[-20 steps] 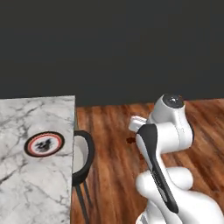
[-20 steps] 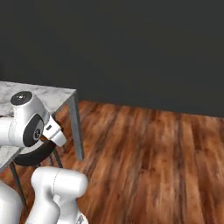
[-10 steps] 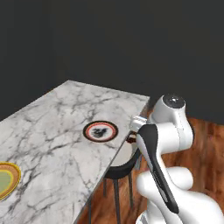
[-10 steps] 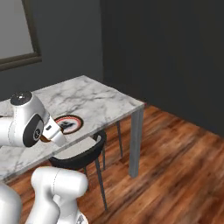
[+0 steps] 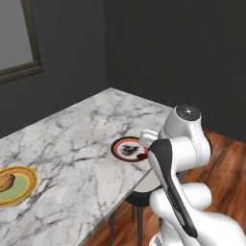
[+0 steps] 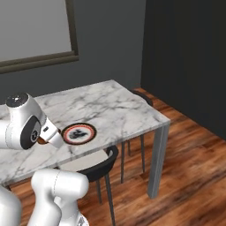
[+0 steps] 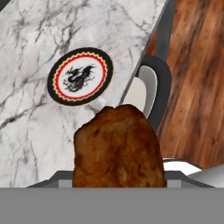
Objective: Take the chicken drumsticks from the pan and place one on each plate on the dining counter.
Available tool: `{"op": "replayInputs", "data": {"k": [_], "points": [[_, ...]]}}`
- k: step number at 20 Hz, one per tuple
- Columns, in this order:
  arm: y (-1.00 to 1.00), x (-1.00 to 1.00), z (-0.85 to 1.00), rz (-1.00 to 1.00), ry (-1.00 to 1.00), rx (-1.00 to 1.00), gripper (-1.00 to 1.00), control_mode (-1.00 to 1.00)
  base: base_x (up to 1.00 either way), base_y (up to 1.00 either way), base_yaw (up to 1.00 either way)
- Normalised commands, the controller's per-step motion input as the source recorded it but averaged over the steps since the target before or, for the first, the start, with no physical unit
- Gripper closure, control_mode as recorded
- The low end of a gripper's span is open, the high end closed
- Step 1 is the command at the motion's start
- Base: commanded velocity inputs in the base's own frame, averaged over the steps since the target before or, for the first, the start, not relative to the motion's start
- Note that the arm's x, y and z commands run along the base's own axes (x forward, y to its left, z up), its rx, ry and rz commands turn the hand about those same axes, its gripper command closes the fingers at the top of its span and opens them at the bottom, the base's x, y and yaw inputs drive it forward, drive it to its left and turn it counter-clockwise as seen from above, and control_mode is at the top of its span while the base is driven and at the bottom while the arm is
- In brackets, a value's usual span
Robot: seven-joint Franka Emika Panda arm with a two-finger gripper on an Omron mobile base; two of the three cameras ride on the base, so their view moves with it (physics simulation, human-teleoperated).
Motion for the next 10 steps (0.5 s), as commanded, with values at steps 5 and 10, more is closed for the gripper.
{"op": "replayInputs", "data": {"k": [5, 10], "points": [[0.00, 0.00, 0.00, 0.00, 0.00, 0.00, 1.00, 1.00, 0.42, 0.00, 0.10], [0.00, 0.00, 0.00, 0.00, 0.00, 0.00, 1.00, 1.00, 0.00, 0.00, 0.00]]}}
